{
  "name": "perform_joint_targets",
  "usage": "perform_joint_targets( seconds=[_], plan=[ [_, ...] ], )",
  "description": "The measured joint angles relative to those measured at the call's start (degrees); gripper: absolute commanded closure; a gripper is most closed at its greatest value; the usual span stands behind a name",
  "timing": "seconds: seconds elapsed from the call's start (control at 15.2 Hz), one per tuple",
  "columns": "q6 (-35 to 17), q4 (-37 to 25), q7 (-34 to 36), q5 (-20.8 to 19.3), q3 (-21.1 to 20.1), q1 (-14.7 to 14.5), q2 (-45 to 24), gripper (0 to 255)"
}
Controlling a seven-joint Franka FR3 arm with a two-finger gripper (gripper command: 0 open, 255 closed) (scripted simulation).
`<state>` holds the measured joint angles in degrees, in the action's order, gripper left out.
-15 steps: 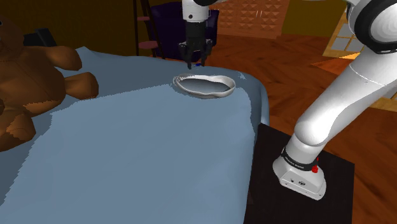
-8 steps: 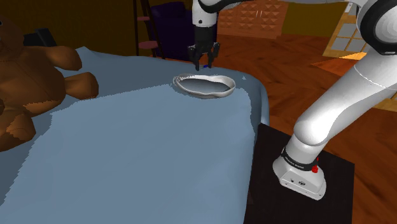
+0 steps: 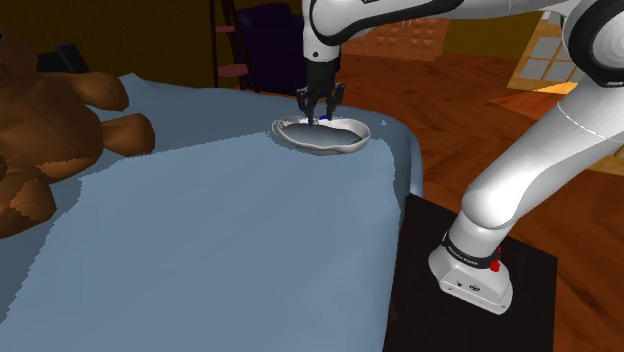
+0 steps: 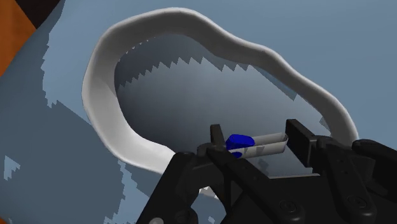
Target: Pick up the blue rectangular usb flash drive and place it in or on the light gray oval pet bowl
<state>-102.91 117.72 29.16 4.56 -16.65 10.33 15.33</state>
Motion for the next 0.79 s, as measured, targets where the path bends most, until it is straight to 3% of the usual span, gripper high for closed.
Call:
perform_joint_targets(
  seconds=[0.53,0.59,0.79],
  plan=[
    [-1.84,1.81,0.05,0.06,-0.14,-0.08,-0.01,255],
    [-1.84,1.81,0.05,0.06,-0.14,-0.08,-0.01,0],
    [-1.84,1.81,0.05,0.06,-0.14,-0.08,-0.01,0]
  ],
)
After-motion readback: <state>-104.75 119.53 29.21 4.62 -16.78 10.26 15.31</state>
